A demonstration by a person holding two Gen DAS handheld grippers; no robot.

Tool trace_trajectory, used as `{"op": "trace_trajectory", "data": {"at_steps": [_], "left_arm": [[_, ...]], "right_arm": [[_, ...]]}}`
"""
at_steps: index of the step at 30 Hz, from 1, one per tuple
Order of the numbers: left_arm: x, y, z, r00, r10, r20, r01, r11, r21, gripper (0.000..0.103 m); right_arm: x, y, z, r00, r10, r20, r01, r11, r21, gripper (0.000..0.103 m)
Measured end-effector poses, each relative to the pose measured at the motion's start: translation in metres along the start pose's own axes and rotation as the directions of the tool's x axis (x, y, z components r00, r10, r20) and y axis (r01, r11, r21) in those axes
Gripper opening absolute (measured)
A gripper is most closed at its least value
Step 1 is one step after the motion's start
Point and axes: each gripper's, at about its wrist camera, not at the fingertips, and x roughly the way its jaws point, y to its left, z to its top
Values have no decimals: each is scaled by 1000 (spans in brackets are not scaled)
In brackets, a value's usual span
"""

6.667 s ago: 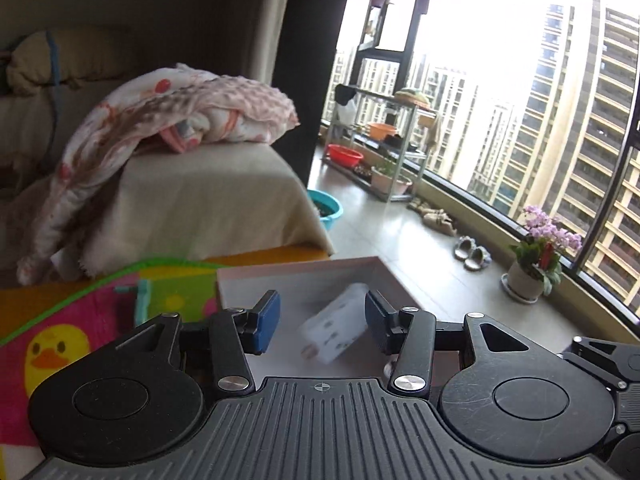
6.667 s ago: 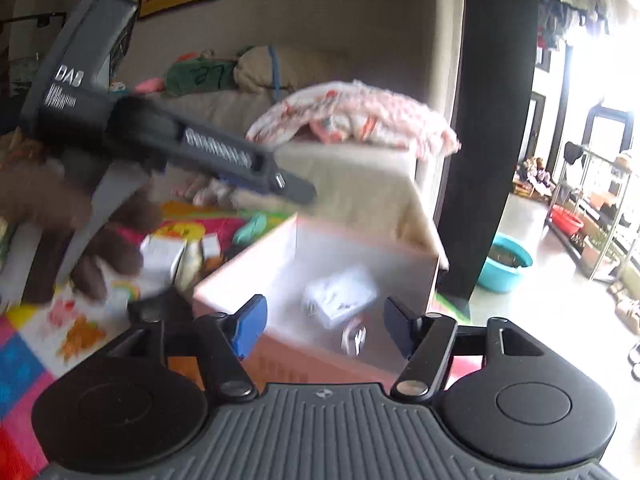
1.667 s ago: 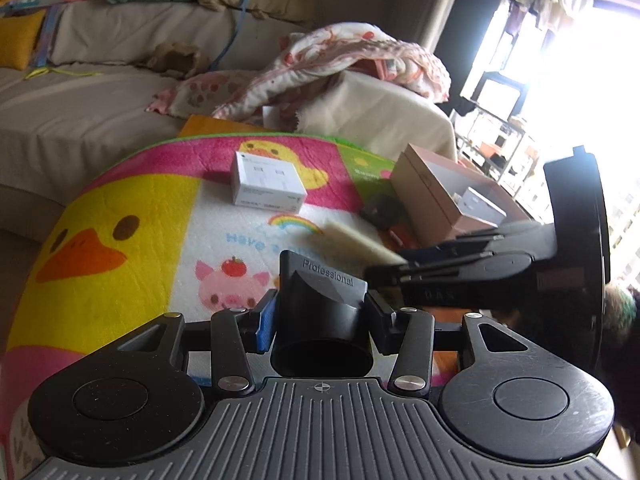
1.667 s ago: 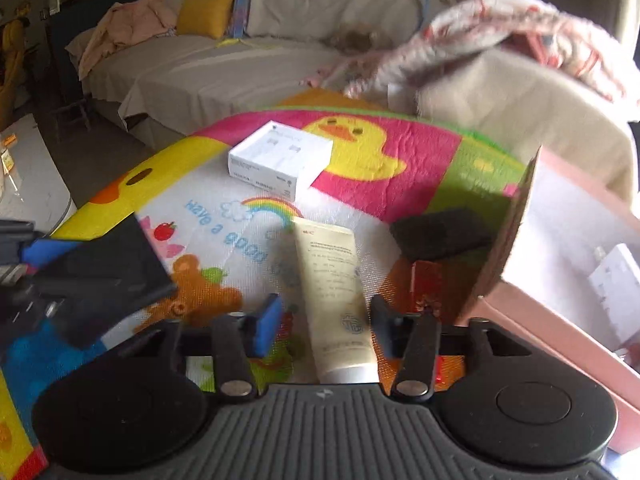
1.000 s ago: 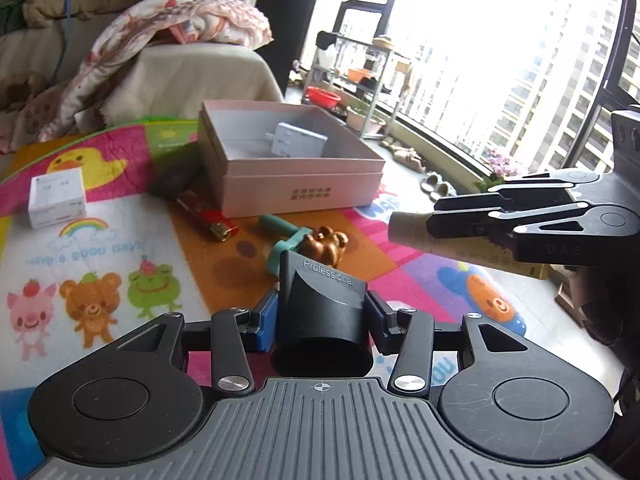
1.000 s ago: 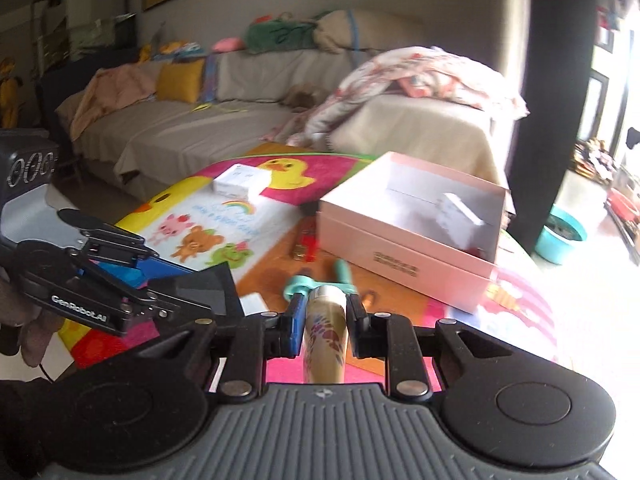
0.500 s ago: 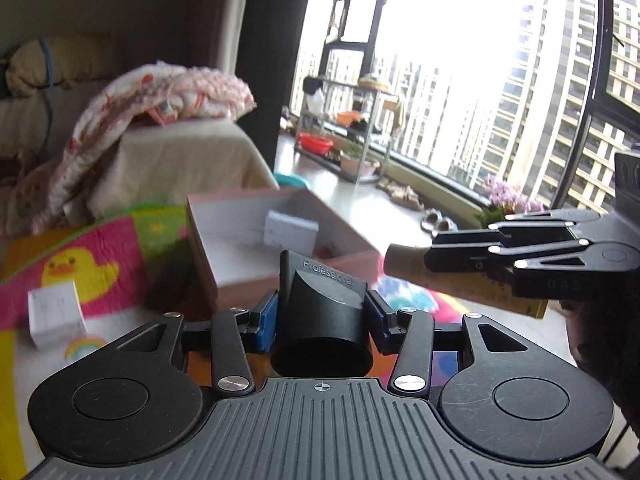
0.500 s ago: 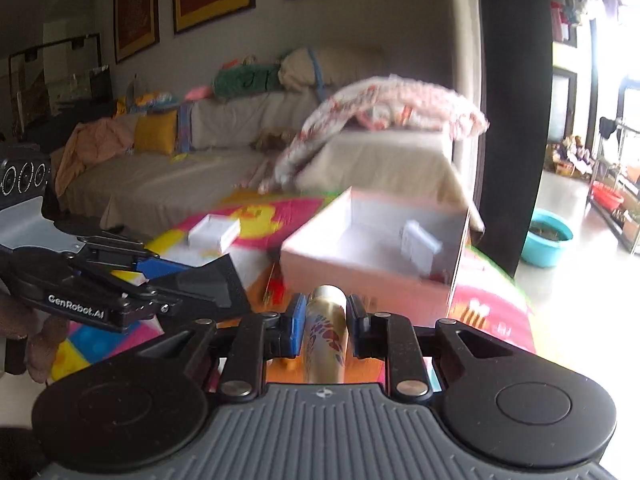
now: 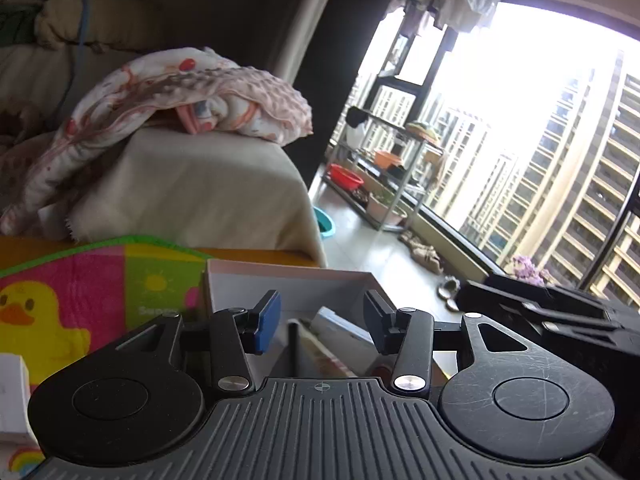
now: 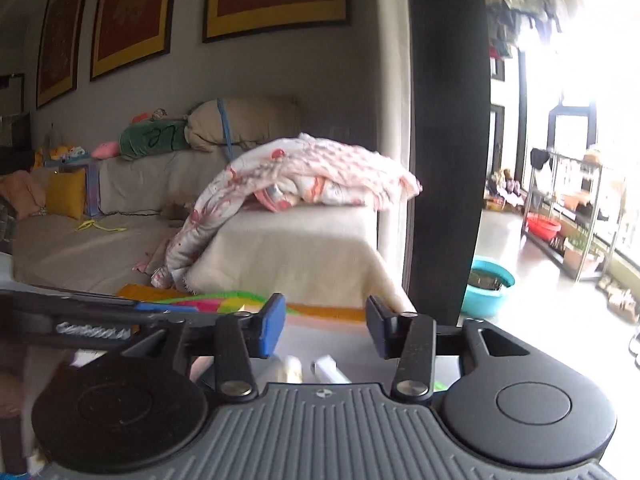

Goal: Organize rigid objects
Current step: 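Lower the black nozzle into the pink box while the right gripper drops the lotion tube in, then grasp the small white plug adapter with the left gripper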

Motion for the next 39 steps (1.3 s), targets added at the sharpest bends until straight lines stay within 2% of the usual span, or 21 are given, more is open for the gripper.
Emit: {"op": "trace_trajectory", "data": {"at_steps": [3, 6, 9, 12, 16, 21, 25, 31, 33, 35, 39], "left_arm": [[-22, 18, -14, 999, 24, 38, -22, 998, -64, 50], [-55, 23, -37, 997, 67, 39, -65, 997, -41, 50], [-81, 23, -59, 997, 75, 2, -75, 997, 0, 50], [-107, 17, -79, 998, 33, -49, -31, 998, 54, 50], [-132, -2, -104, 990, -40, -133, 57, 990, 127, 50], [-140, -27, -126, 979, -47, -199, 108, 944, 312, 50], [-131, -23, -138, 959, -65, -277, 158, 931, 329, 50], [-119, -21, -147, 927, -116, -356, 287, 832, 475, 51], [-114, -19, -145, 922, -126, -367, 311, 807, 503, 51], [-104, -14, -140, 910, -134, -392, 334, 798, 502, 51], [-86, -2, -134, 875, -169, -454, 392, 797, 459, 51]], "right_arm": [[-20, -8, -35, 1000, -14, -3, 14, 1000, 12, 69], [-33, -9, -73, 998, 4, -68, -4, 1000, 10, 73], [-39, 0, -110, 988, 26, -151, -29, 999, -18, 73], [-47, 8, -135, 976, 56, -212, -57, 998, 4, 73], [-56, 10, -150, 970, 89, -227, -77, 995, 63, 77], [-48, 6, -156, 964, 65, -257, -39, 994, 105, 77], [-49, 6, -158, 964, 59, -261, -29, 993, 116, 77], [-45, 5, -158, 960, 62, -273, -28, 992, 127, 80], [-45, 6, -158, 959, 61, -276, -29, 993, 118, 81], [-45, 7, -158, 959, 58, -277, -28, 993, 113, 81], [-45, 6, -158, 959, 63, -277, -31, 992, 119, 82]]}}
